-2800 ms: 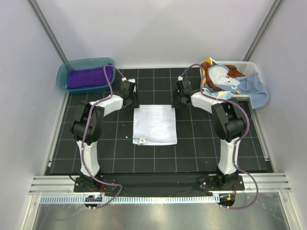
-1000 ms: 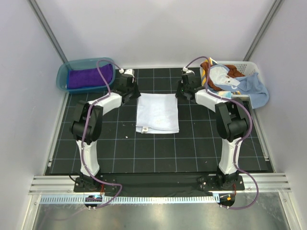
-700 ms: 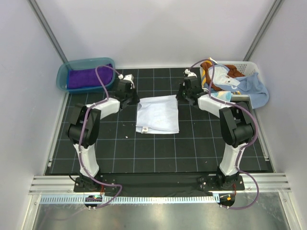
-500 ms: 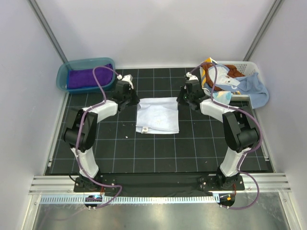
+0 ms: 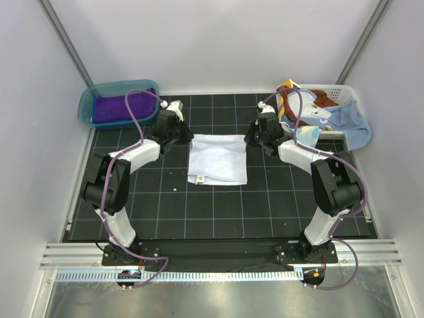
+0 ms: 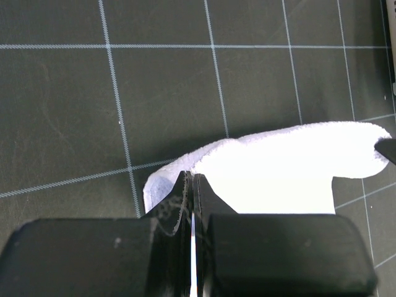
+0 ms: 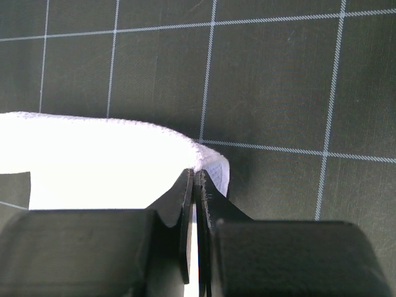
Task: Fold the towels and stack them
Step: Fold the towel
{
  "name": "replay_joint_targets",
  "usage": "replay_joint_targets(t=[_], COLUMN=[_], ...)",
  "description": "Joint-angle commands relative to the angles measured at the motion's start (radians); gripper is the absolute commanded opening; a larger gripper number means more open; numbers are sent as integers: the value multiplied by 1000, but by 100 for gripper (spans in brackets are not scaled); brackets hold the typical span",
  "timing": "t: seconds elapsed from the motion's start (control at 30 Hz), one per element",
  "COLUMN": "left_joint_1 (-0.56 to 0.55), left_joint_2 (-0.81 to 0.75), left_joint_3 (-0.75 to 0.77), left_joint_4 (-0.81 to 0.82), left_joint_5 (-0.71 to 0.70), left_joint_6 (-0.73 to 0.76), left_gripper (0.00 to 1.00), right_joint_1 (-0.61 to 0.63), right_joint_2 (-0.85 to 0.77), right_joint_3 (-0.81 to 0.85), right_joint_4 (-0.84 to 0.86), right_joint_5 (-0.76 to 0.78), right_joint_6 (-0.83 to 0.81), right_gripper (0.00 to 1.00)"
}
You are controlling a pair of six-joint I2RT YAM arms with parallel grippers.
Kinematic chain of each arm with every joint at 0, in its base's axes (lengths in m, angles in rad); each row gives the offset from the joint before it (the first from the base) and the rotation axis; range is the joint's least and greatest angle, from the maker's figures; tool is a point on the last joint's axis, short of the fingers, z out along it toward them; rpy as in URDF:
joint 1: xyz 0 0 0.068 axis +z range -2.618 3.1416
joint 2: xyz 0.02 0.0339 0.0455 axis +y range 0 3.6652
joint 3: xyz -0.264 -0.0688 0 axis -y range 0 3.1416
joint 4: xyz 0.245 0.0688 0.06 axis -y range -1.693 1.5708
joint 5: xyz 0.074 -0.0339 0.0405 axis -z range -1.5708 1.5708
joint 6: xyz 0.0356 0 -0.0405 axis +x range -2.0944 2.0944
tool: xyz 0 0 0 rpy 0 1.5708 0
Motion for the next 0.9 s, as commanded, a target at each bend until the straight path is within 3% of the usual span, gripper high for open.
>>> replay_joint_targets(t=[0.0, 0.2, 0.47, 0.6, 0.7, 0.87], left_joint_1=[4, 6, 8, 8, 8, 4], left_joint_2=[-6, 48, 96, 106, 105, 117], left_joint_3=[60, 100, 156, 173, 164, 150], left_joint_4=[25, 13, -18, -44, -51, -48], left_joint_5=[31, 35, -12, -25, -23, 0], left_joint_6=[31, 45, 68, 80, 72, 65], left_gripper=[0, 4, 36, 41, 39, 34], right_joint_1=[2, 2, 1, -7, -12, -15], right_joint_2=[-42, -6, 84, 148, 170, 172], right_joint_3=[38, 61, 160, 222, 239, 277], right_joint_4=[52, 66, 34, -11, -33, -119], right_joint_5=[8, 7, 8, 13, 30, 89], right_joint_6=[-24, -47, -79, -77, -67, -50], right_gripper=[4, 4, 6, 22, 34, 44])
